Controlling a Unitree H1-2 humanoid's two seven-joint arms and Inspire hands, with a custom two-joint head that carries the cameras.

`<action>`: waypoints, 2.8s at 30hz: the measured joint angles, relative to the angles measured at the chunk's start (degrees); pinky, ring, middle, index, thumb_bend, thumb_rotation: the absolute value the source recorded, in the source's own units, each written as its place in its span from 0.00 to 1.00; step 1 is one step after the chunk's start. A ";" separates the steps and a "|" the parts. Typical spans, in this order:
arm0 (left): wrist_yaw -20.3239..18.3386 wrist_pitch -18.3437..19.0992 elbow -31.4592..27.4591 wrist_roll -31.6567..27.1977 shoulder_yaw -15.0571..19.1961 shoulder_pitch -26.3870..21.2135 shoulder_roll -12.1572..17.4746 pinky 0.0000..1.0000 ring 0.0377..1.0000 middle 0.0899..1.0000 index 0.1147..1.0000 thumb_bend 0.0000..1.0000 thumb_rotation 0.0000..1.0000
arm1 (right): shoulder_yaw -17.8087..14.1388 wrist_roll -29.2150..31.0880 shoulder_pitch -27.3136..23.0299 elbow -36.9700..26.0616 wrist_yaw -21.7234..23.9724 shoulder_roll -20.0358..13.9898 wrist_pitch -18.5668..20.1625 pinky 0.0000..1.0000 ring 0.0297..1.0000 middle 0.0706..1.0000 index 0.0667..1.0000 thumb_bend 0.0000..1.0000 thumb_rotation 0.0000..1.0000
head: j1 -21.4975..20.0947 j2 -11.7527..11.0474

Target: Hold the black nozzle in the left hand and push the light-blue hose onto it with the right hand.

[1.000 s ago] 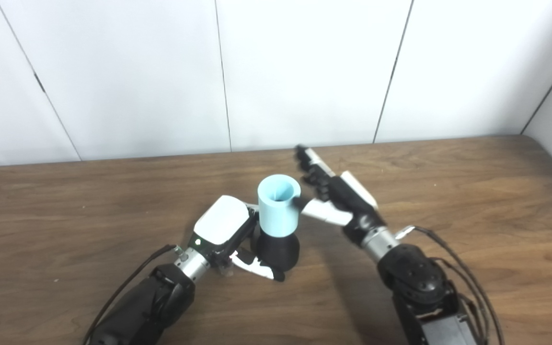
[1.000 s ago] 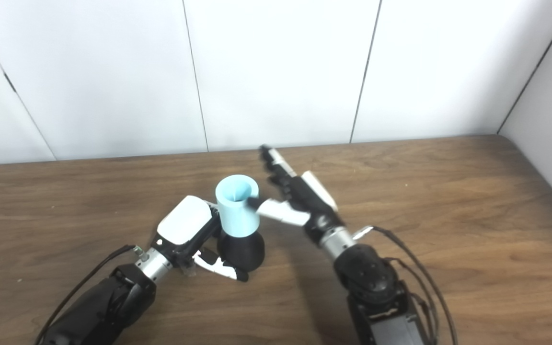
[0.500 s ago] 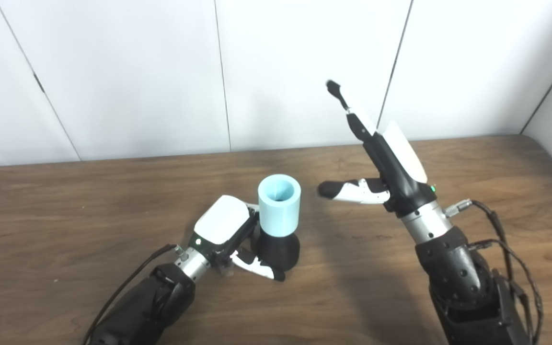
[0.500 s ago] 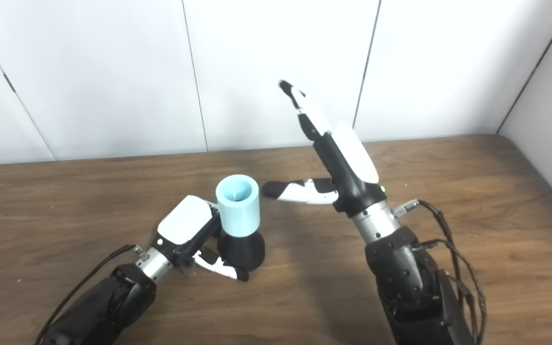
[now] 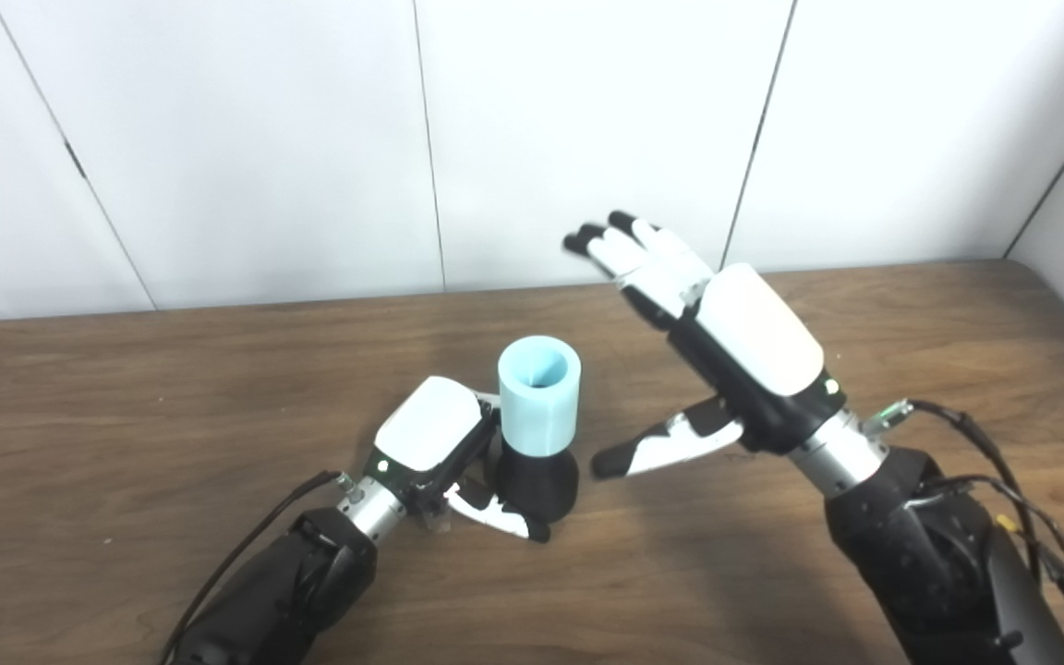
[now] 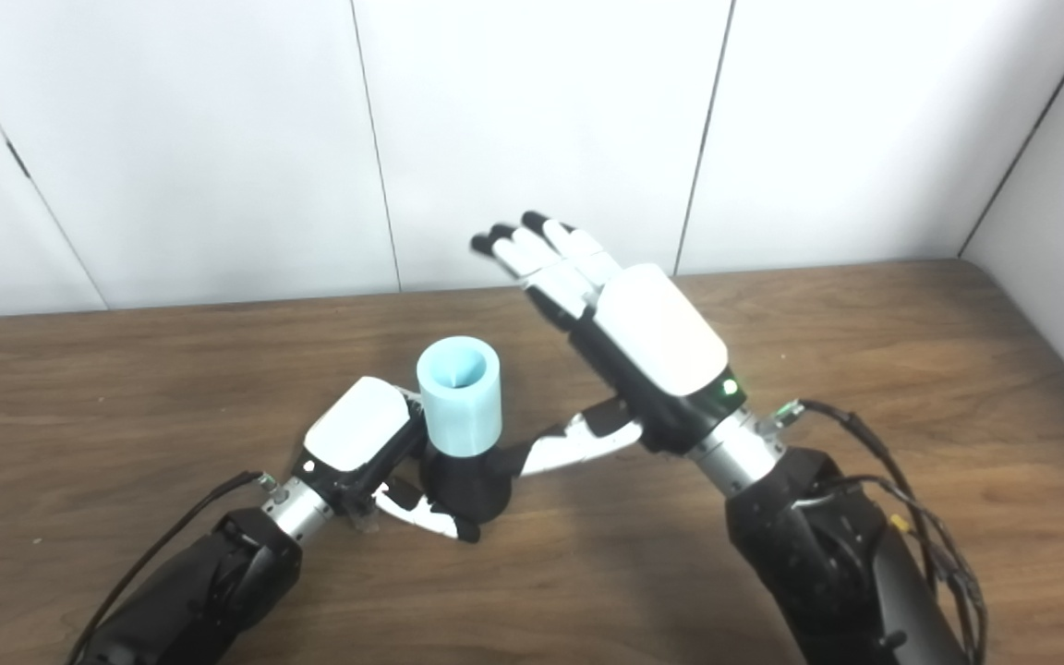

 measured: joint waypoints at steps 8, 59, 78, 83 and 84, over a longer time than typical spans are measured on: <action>0.00 -0.02 0.01 0.00 -0.04 -0.03 0.00 0.33 0.38 0.41 0.46 0.50 0.00 | 2.18 -12.04 0.05 -0.50 4.01 0.69 -0.58 1.00 1.00 0.92 0.88 0.85 0.81 | 0.26 0.00; 0.06 0.02 0.07 -0.01 -0.19 -0.12 0.00 0.32 0.38 0.40 0.47 0.50 0.00 | 3.24 -14.48 1.22 0.31 12.18 5.79 -0.42 1.00 0.96 0.85 0.80 0.89 0.81 | 0.00 0.70; -0.03 0.31 -0.23 -0.01 -0.23 -0.04 0.14 0.33 0.38 0.40 0.48 0.50 0.00 | 4.53 -13.49 0.70 -0.66 11.24 5.75 0.41 0.96 0.94 0.85 0.82 0.89 0.85 | 0.35 1.49; -0.10 0.40 -0.54 -0.02 -0.22 0.07 0.23 0.31 0.37 0.39 0.48 0.50 0.00 | 5.77 -14.71 1.13 -0.51 13.19 5.62 1.00 0.99 1.00 0.94 0.90 0.90 0.83 | 0.53 1.49; -0.10 0.40 -0.54 -0.02 -0.22 0.07 0.23 0.31 0.37 0.39 0.48 0.50 0.00 | 6.01 -14.95 1.30 -0.20 13.56 5.56 1.17 1.00 1.00 0.95 0.91 0.90 0.83 | 0.53 1.41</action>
